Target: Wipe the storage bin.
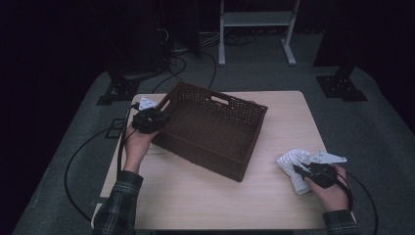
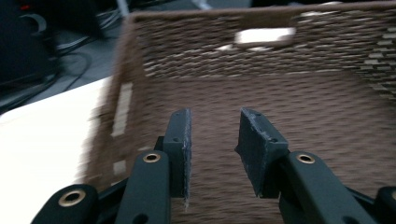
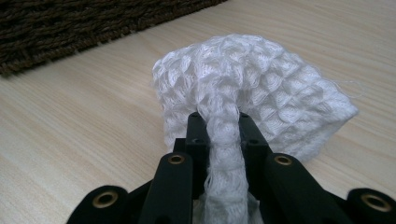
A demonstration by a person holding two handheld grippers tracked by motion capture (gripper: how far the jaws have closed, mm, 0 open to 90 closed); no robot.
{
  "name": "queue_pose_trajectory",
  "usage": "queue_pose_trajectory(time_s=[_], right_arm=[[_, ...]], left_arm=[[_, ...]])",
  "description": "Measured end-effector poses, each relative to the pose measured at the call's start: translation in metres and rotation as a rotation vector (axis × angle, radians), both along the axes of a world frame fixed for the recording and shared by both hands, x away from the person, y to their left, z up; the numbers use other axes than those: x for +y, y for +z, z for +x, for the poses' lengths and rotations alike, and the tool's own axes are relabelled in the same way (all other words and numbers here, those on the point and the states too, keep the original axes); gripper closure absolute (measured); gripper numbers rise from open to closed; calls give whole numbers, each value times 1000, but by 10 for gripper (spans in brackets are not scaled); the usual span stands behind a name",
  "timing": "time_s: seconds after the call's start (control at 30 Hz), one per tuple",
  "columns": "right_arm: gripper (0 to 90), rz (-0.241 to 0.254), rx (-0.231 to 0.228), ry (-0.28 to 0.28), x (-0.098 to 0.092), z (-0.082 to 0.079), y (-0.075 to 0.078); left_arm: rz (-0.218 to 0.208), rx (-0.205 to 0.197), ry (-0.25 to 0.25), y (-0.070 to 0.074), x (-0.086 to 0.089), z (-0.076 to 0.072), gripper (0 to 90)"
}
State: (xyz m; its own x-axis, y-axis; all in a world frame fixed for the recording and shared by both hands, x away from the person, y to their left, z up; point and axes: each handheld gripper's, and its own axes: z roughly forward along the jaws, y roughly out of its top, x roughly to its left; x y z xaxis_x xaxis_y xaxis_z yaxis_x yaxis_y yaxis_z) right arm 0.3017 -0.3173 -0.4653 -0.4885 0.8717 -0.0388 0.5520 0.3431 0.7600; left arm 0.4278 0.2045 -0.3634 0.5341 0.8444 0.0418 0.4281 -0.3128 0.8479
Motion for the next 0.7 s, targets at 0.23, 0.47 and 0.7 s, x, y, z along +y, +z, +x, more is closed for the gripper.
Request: queue_pose_trajectory(time_s=[0.23,0.47,0.7], right_arm=[[780,2,-3,12,4,0,0],[779,6,0,25,8,0,0],[780,5,2,29,9,0,-1]], left_arm=[[-46,19,-113,1,-40,-20,626],[-45,48,-221,-4,-80,-31,600],[-47,65,-331,-9,-122,-48,583]])
